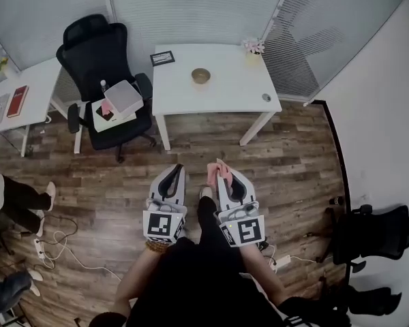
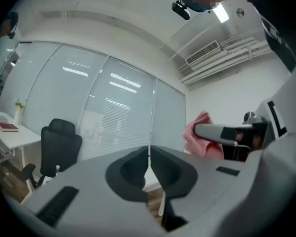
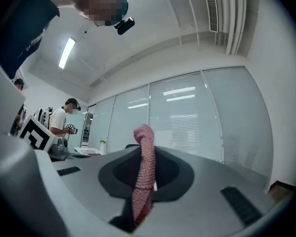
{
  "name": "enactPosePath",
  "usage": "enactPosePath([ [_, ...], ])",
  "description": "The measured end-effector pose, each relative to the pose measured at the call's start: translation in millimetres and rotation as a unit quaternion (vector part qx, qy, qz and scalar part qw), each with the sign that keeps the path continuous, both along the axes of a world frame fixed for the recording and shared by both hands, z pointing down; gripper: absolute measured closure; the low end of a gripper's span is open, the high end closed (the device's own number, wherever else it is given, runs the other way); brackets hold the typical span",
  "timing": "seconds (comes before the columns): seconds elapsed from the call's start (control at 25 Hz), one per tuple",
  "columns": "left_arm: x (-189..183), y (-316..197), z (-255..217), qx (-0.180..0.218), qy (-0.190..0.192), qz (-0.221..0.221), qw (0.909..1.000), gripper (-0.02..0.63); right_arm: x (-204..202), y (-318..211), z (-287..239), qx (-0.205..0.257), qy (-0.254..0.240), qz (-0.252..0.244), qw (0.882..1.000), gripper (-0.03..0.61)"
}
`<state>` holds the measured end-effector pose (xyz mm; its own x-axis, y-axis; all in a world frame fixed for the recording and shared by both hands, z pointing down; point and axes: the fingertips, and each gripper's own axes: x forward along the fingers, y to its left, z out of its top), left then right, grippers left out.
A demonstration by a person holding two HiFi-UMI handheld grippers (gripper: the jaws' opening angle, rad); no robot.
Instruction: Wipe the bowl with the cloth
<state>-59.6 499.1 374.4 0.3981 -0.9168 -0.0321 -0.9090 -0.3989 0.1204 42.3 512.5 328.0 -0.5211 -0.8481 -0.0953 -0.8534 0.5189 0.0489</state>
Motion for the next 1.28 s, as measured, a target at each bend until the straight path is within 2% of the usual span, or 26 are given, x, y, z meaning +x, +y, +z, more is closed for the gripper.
enactPosePath([
  [0.36, 40.8, -128.4, 15.0, -0.027, -0.045, -0.002, 0.9986, 0.594, 52.8, -143.4, 16.8, -0.006, -0.032, -0.002, 0.999, 0.548],
  [0.52, 65.5, -187.3, 21.6, -0.047, -0.049, -0.005, 0.9977, 0.594, 87.6, -206.8, 20.9, -0.011, -0.034, -0.012, 0.999, 0.548],
  [0.76, 88.9, -246.6, 35.7, -0.062, -0.053, -0.017, 0.9965, 0.594, 126.1, -288.7, 41.8, -0.025, -0.022, -0.011, 0.999, 0.546],
  [1.0, 84.1, -292.0, 42.7, -0.068, -0.049, -0.037, 0.9958, 0.594, 119.1, -332.3, 55.6, -0.043, -0.010, -0.041, 0.998, 0.546],
  [1.28, 68.6, -357.0, 55.7, -0.068, -0.029, -0.040, 0.9964, 0.594, 96.7, -394.2, 61.5, -0.043, 0.016, -0.060, 0.997, 0.546],
])
